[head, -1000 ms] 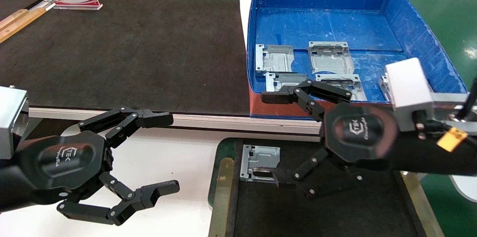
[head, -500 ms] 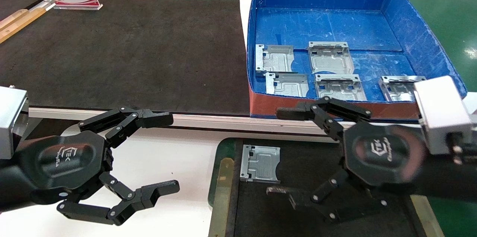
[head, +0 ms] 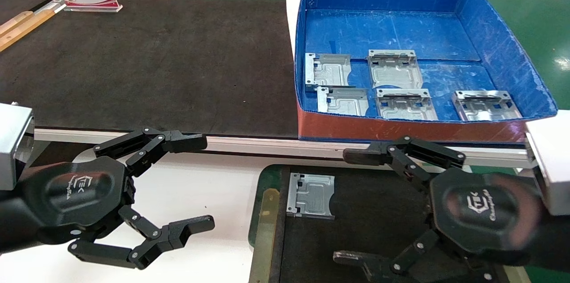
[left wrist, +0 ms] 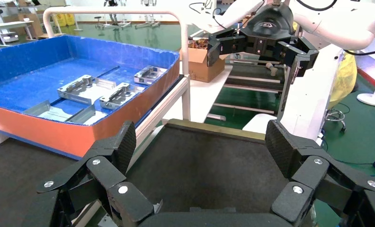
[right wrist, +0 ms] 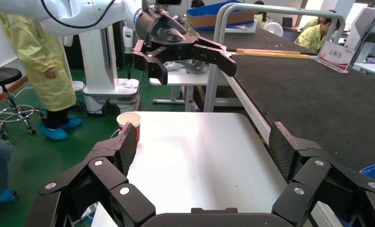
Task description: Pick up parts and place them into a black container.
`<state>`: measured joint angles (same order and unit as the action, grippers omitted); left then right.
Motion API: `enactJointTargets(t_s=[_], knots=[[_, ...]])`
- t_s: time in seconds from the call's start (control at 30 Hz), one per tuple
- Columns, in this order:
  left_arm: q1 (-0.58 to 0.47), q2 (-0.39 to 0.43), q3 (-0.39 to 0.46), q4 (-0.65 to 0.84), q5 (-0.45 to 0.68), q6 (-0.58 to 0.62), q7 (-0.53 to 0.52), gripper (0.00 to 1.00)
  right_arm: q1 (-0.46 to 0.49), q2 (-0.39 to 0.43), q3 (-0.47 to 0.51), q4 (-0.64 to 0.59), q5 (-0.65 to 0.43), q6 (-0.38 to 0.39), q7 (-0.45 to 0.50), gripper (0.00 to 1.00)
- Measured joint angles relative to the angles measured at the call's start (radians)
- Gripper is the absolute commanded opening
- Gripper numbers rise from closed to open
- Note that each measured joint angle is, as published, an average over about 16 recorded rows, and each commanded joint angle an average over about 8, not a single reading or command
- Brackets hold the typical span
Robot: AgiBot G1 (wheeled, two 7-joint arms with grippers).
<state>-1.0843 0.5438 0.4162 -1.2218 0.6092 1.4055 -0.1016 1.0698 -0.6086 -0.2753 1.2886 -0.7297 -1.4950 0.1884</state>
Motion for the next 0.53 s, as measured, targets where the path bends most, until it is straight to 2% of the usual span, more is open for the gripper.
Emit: enactJointTargets(t_s=[0.53], knots=[[0.0,0.0,0.0,0.0,0.0,0.0,0.0,1.0,-0.003,0.002,0.003,0.002,0.001,0.001,0.002,1.0]])
